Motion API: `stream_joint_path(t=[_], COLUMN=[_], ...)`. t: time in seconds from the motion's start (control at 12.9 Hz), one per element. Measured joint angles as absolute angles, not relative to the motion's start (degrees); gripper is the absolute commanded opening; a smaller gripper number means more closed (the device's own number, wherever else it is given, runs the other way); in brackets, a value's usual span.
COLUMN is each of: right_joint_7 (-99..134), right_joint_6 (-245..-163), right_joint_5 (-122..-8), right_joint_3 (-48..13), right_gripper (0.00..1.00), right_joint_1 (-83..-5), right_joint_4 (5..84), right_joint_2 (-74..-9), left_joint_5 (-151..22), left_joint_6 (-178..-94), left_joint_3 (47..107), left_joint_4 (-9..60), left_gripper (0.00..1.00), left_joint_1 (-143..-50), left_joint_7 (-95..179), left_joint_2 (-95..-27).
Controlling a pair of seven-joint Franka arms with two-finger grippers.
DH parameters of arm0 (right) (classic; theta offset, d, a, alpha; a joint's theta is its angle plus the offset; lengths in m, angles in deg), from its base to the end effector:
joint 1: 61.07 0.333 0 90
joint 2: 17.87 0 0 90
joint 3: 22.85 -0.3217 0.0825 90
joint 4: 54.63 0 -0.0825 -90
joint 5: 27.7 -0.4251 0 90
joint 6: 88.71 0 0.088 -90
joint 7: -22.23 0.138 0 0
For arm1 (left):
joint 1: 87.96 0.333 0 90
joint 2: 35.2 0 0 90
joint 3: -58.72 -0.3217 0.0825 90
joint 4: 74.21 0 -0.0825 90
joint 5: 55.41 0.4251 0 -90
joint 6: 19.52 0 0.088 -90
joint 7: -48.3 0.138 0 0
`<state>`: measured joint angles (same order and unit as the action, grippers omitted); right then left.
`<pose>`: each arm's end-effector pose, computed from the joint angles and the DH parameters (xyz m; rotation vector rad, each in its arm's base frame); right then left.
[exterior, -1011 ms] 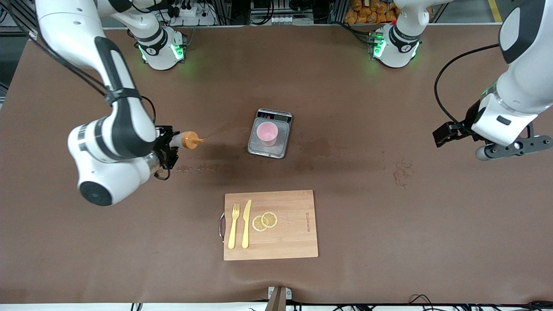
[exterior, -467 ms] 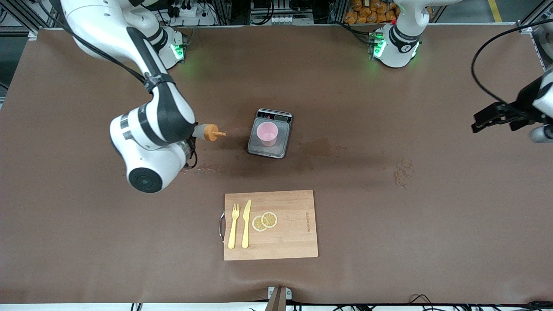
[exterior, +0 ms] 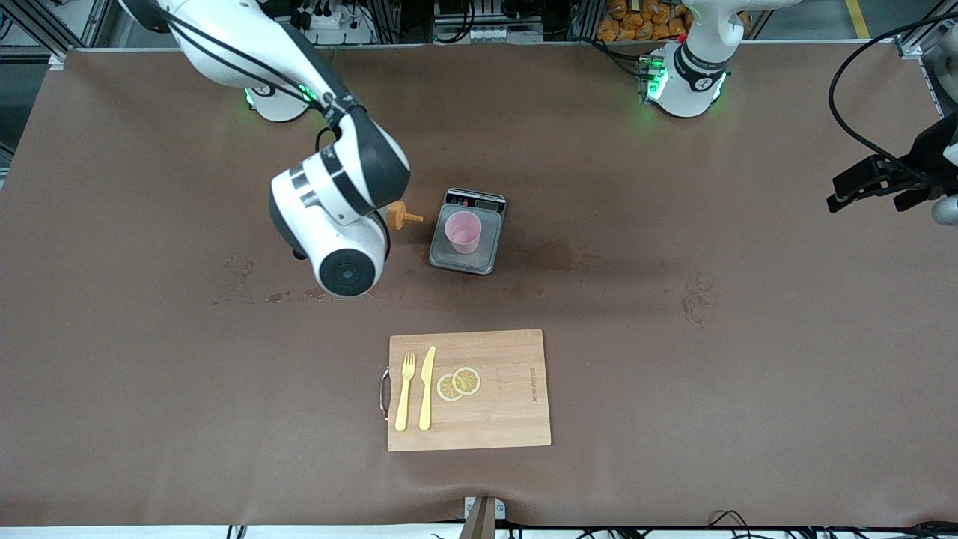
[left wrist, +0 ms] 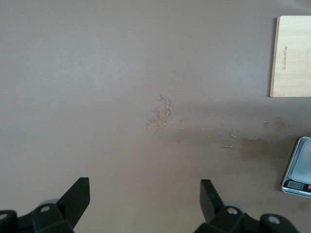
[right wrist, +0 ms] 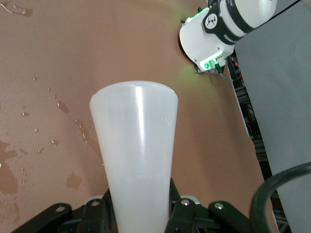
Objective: Add sauce to pink cup with both arms
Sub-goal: 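Tilt the bottle nozzle over the pink cup and squeeze sauce in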
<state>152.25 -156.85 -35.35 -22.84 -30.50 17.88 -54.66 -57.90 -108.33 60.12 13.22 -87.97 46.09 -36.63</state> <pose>0.5601 0.3556 0.3181 1.5788 -1.8576 -0.3258 0.6014 -0.0207 0.6055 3.0975 0.0203 -0.0035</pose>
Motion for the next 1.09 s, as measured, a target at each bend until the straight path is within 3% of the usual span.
stream_joint_path(t=[1.09], right_joint_7=[154.47], right_joint_6=[-153.45], right_joint_5=[-29.24], right_joint_3=[-22.70], right_gripper=[0.32], right_joint_1=[-27.35], right_joint_4=[18.06], right_joint_2=[-57.93], left_joint_5=[-57.91], left_joint_6=[-107.04], left_joint_3=[60.35], left_joint_4=[13.82], left_gripper=[1.00], left_joint_1=[-88.24], left_joint_7=[46.00], left_joint_2=[-37.04])
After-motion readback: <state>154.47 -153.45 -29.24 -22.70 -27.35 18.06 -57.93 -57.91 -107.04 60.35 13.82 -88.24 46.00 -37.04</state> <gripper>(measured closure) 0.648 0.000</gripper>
